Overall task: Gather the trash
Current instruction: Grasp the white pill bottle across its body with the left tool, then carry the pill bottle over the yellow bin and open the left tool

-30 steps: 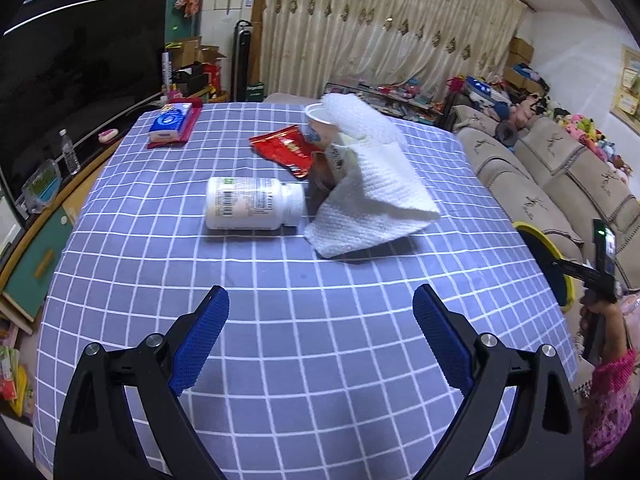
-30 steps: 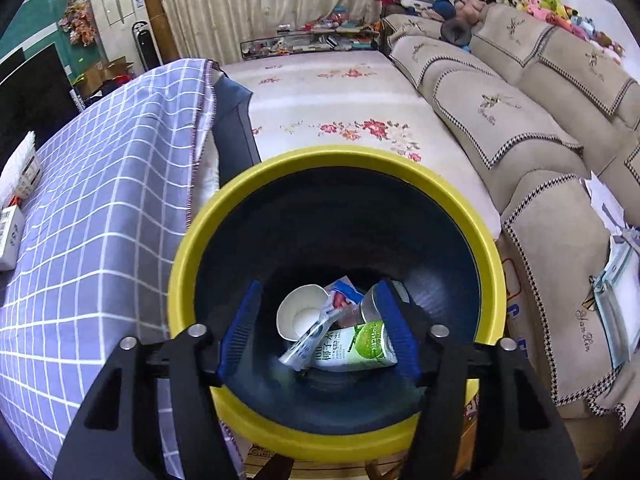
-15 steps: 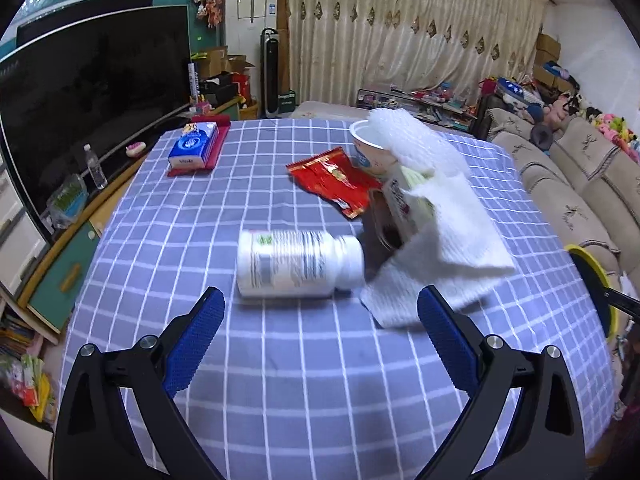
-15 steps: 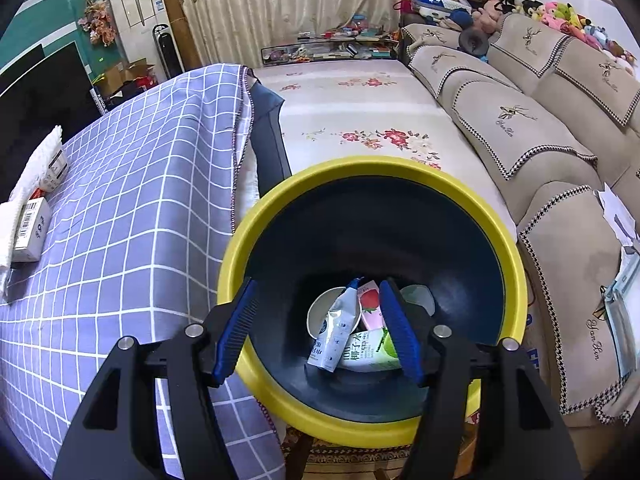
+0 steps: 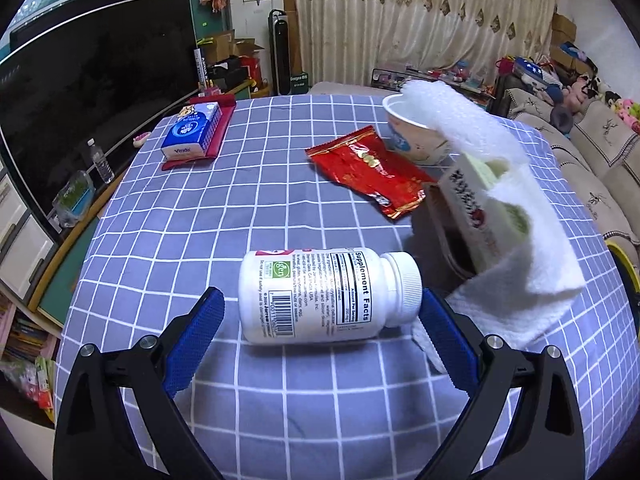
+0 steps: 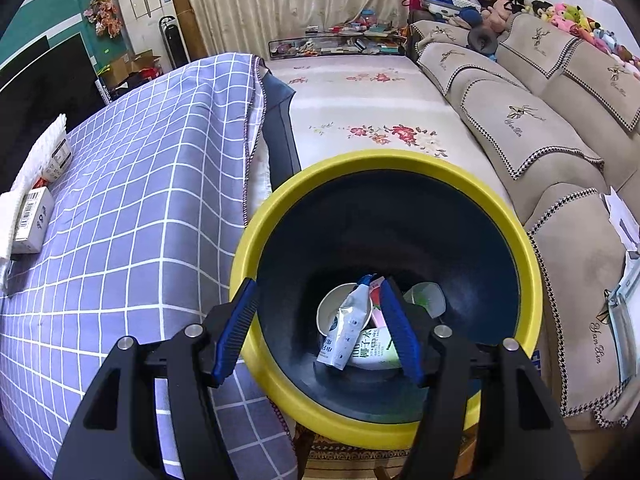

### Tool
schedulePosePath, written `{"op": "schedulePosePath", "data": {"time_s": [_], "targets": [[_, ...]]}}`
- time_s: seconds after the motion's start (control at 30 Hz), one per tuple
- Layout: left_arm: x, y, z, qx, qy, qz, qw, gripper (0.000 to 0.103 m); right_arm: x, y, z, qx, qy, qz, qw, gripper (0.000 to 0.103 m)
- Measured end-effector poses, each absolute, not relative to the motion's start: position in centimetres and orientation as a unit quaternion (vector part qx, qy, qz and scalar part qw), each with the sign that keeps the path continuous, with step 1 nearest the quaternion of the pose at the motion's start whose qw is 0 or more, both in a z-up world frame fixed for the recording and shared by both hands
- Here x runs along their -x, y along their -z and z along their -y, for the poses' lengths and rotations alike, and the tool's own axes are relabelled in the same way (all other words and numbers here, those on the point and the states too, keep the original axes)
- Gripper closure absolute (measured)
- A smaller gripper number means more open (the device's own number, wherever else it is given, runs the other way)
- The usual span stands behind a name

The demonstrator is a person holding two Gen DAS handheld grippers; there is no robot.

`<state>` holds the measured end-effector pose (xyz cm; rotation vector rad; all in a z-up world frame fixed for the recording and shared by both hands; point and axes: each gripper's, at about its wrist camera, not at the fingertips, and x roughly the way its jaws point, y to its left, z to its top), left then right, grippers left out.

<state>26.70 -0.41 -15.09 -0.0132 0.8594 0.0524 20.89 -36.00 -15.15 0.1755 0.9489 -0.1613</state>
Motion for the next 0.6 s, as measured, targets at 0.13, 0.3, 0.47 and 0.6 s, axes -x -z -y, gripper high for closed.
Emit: {"op": "schedulePosePath", "data": {"time_s": [0.13, 0.3, 0.47, 0.6], "targets": [[-27.5, 16.0, 0.2, 0.005, -0.028, -0.426, 0.904, 0.007, -21.2, 15.3, 35.5, -0.084, 0.071, -0.458, 0.882, 0.043], [-28.2, 16.0, -0.1, 0.013, -0.025, -0.425, 0.905, 0.011, -21.4, 15.5, 35.0, -0.082, 0.067, -0.461, 0.881, 0.043], [-27.9, 15.8, -0.3, 0.01, -0.025, -0.418, 0.908, 0.019, -21.3, 15.5, 34.6, -0.08, 0.062, -0.462, 0.881, 0.043], [-26.1, 14.9, -0.3, 0.013, -0.017, -0.415, 0.91, 0.019, -20.9, 15.1, 34.5, -0.079, 0.06, -0.458, 0.883, 0.043]]}}
